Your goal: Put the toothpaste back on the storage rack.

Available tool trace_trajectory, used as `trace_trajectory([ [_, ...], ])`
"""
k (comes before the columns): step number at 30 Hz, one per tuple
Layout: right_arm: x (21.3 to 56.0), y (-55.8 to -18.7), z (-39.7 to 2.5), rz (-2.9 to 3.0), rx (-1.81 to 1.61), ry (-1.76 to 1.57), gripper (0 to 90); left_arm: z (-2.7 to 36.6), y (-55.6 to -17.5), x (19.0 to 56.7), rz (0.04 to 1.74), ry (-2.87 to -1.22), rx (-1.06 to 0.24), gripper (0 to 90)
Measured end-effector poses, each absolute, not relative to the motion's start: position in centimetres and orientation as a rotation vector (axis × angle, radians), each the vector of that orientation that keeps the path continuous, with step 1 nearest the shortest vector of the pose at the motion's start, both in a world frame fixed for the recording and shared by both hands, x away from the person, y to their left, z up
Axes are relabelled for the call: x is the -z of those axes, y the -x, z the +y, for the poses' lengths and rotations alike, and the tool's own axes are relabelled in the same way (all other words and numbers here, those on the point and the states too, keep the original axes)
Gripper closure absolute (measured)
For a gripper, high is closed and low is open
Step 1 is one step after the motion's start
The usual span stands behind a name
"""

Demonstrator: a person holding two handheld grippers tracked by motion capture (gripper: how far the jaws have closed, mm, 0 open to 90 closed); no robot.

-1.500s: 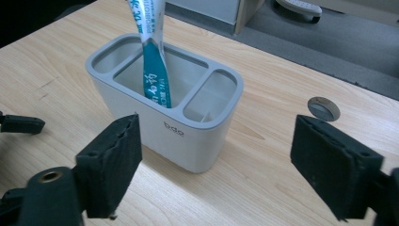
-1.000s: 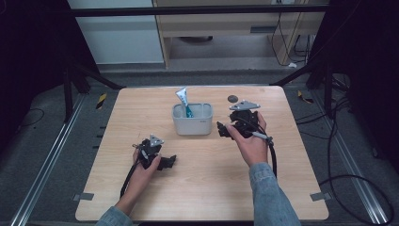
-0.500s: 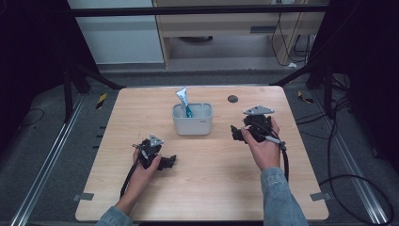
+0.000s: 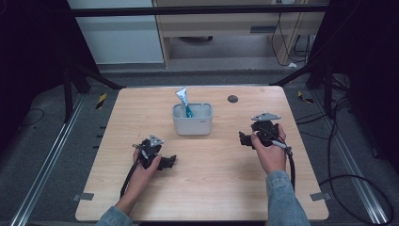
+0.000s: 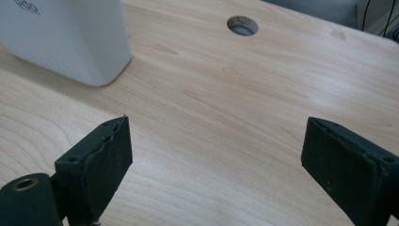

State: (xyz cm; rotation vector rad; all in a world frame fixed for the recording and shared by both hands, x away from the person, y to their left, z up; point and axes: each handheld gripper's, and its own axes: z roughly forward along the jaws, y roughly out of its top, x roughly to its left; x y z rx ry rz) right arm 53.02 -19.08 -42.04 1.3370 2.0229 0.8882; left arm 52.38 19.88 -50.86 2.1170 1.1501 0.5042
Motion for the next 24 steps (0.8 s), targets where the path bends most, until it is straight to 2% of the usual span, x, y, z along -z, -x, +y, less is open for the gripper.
trace_trajectory([
  [24, 47.9, -53.2, -20.7, 2.044, -0.844, -1.489, 9.0, 19.9, -52.4, 50.9, 1.152, -2.115, -0.504, 0.0],
])
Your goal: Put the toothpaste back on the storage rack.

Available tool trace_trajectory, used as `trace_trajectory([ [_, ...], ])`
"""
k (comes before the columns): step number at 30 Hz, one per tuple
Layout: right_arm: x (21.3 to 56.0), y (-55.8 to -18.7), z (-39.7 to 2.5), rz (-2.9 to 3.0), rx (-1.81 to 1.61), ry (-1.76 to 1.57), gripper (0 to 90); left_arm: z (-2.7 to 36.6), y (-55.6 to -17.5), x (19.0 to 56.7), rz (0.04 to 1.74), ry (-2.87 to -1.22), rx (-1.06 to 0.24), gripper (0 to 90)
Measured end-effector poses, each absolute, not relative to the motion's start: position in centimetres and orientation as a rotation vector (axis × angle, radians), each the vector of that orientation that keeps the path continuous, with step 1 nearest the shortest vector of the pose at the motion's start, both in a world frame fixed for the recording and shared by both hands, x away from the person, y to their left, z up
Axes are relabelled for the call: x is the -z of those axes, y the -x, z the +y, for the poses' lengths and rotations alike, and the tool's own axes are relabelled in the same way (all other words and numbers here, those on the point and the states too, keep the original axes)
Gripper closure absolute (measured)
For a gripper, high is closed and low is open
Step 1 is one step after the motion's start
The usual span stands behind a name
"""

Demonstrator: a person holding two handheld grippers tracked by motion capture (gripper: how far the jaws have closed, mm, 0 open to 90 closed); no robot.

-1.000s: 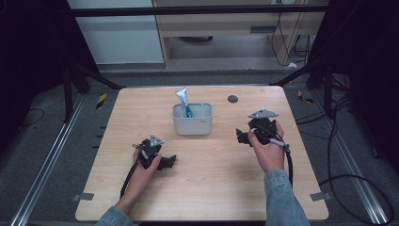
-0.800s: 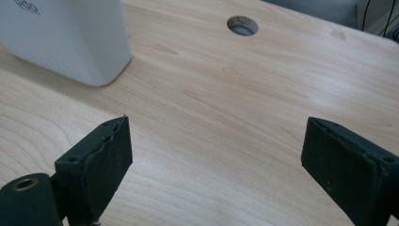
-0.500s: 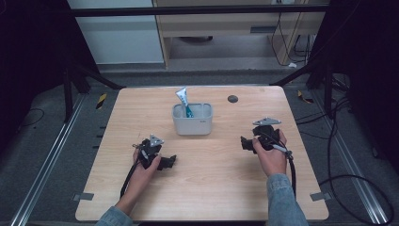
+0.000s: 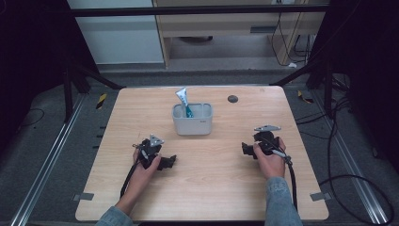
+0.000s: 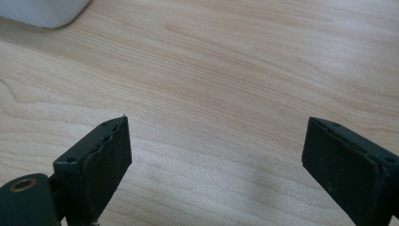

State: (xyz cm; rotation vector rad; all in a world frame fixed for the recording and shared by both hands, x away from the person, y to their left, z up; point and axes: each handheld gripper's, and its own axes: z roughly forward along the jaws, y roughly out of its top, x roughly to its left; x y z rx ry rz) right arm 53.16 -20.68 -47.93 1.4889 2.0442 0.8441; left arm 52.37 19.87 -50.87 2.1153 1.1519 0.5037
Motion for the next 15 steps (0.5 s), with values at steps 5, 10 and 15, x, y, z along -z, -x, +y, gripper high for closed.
trace_trajectory([
  [5, 48.6, -53.2, -21.2, 2.021, -0.860, -1.533, 9.1, 19.9, -52.4, 50.9, 1.152, -2.115, -0.504, 0.0],
  [10, 49.2, -53.2, -21.8, 2.001, -0.860, -1.563, 9.1, 19.9, -52.4, 50.9, 1.153, -2.112, -0.503, 0.0],
  [15, 49.4, -53.2, -21.9, 1.995, -0.861, -1.572, 9.1, 19.9, -52.4, 50.9, 1.153, -2.112, -0.503, 0.0],
])
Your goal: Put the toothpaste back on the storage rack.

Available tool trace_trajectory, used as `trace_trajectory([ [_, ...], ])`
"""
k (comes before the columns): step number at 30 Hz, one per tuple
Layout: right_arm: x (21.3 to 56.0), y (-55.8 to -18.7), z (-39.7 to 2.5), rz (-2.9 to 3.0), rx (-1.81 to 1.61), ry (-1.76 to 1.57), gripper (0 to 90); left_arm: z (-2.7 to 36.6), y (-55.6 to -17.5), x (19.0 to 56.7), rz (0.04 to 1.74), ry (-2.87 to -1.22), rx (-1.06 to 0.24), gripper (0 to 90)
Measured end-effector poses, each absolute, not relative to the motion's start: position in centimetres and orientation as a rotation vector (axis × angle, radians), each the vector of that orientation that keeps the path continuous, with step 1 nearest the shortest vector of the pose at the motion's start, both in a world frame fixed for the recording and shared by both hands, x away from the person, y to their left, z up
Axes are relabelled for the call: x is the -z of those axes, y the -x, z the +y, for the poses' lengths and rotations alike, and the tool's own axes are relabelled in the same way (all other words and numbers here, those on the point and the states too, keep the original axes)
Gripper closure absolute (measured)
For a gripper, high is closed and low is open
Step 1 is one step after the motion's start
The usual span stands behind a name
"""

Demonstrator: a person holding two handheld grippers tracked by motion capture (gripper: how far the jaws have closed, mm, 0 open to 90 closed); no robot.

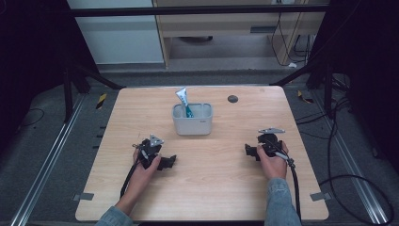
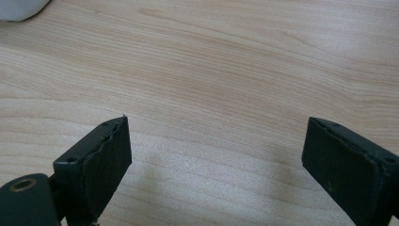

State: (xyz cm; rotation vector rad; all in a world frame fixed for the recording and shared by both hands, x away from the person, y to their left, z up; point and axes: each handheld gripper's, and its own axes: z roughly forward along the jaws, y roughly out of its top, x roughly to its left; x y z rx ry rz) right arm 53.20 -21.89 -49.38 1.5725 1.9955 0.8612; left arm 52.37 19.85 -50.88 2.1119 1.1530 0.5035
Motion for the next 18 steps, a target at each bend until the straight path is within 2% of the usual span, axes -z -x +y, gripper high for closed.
trace_trajectory([
  [18, 50.6, -53.6, -21.0, 1.986, -0.873, -1.600, 6.6, 19.9, -52.4, 50.9, 1.153, -2.113, -0.503, 0.0],
])
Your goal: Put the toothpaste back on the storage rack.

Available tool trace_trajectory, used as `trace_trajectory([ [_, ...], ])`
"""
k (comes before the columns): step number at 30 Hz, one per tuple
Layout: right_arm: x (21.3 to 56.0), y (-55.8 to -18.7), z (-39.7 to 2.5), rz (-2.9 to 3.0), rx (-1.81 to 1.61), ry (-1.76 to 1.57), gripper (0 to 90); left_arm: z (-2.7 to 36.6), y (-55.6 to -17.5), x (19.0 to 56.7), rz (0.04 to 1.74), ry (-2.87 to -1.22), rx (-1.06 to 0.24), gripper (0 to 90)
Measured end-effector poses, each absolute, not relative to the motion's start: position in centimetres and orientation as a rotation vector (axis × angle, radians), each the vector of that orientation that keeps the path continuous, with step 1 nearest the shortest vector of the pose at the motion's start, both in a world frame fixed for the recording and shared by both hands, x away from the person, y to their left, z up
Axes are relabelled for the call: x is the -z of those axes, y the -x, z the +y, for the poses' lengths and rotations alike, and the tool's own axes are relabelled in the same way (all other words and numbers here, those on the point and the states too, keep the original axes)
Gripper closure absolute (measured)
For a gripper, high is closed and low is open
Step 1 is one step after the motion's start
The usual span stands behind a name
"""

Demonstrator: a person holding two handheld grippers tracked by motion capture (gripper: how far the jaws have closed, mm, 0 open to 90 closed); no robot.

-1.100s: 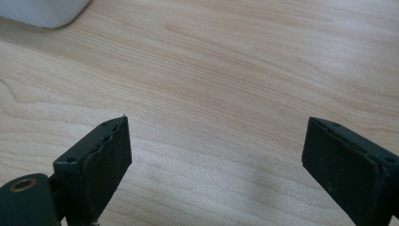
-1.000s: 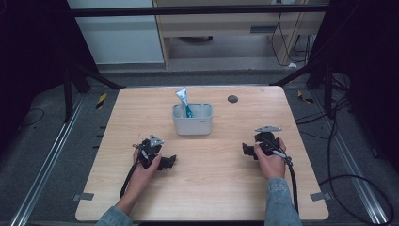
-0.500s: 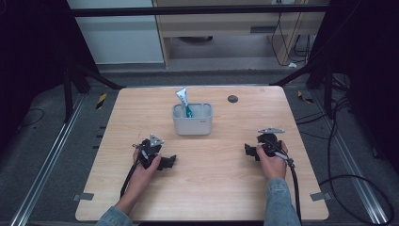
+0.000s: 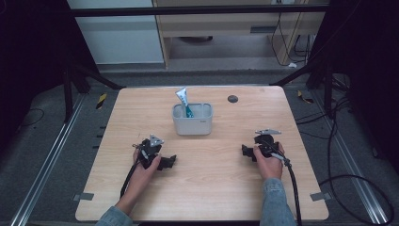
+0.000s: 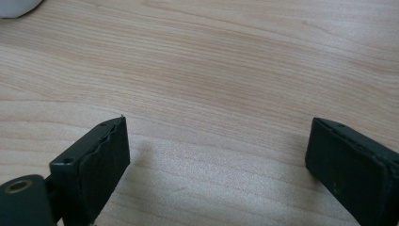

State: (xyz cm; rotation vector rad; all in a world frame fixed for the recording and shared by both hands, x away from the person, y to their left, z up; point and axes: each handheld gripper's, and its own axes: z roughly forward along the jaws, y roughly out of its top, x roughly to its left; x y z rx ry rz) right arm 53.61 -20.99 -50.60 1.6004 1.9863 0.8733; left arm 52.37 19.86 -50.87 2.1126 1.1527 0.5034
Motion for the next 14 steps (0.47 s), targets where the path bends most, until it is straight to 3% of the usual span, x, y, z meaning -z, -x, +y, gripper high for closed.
trace_trajectory([
  [14, 51.16, -53.37, -20.43, 1.958, -0.843, -1.558, 1.9, 19.85, -52.39, 50.88, 1.152, -2.113, -0.504, 0.0],
])
